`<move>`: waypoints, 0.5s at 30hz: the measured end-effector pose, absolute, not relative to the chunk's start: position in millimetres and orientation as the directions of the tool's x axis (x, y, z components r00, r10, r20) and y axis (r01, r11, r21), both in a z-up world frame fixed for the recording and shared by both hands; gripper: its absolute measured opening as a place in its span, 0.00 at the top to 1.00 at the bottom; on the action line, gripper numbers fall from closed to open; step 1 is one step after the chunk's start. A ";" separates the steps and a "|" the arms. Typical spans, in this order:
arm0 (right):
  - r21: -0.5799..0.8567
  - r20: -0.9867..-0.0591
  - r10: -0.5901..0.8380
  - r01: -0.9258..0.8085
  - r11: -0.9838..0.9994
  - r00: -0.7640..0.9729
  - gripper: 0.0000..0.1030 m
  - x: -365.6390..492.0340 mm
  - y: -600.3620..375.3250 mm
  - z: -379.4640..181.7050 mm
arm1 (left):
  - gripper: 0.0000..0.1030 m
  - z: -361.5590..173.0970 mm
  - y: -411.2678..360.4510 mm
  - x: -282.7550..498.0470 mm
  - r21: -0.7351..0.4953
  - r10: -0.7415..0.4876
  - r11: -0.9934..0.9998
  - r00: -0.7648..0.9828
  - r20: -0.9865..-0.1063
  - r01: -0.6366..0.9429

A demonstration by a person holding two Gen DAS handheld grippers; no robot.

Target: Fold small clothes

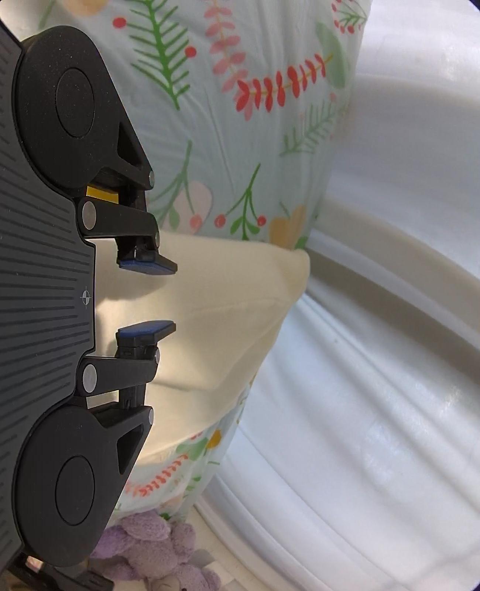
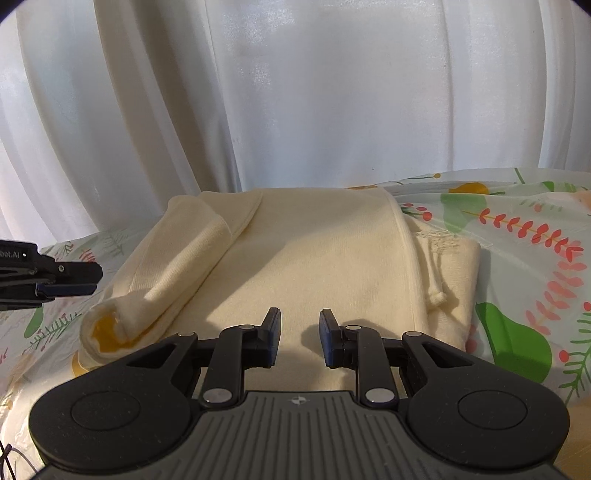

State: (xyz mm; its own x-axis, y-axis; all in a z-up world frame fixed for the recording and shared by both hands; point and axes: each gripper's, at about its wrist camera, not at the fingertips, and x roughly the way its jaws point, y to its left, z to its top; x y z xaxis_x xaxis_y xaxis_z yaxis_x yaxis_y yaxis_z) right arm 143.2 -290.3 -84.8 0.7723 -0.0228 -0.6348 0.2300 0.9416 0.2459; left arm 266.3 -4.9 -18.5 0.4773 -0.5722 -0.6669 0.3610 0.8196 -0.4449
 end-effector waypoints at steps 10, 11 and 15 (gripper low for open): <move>0.701 -0.553 0.409 0.139 0.699 0.726 0.59 220.9 -305.9 -104.6 | 0.70 -42.0 -17.8 260.3 -0.475 -0.602 0.798 0.448 -0.662 0.371; 0.722 -0.552 0.433 0.149 0.675 0.713 0.59 228.7 -306.4 -109.8 | 0.70 -43.1 -15.2 261.5 -0.492 -0.610 0.792 0.442 -0.658 0.362; 0.768 -0.529 0.469 0.163 0.620 0.707 0.60 243.9 -300.5 -120.1 | 0.70 -45.3 -9.2 265.9 -0.533 -0.632 0.775 0.425 -0.648 0.340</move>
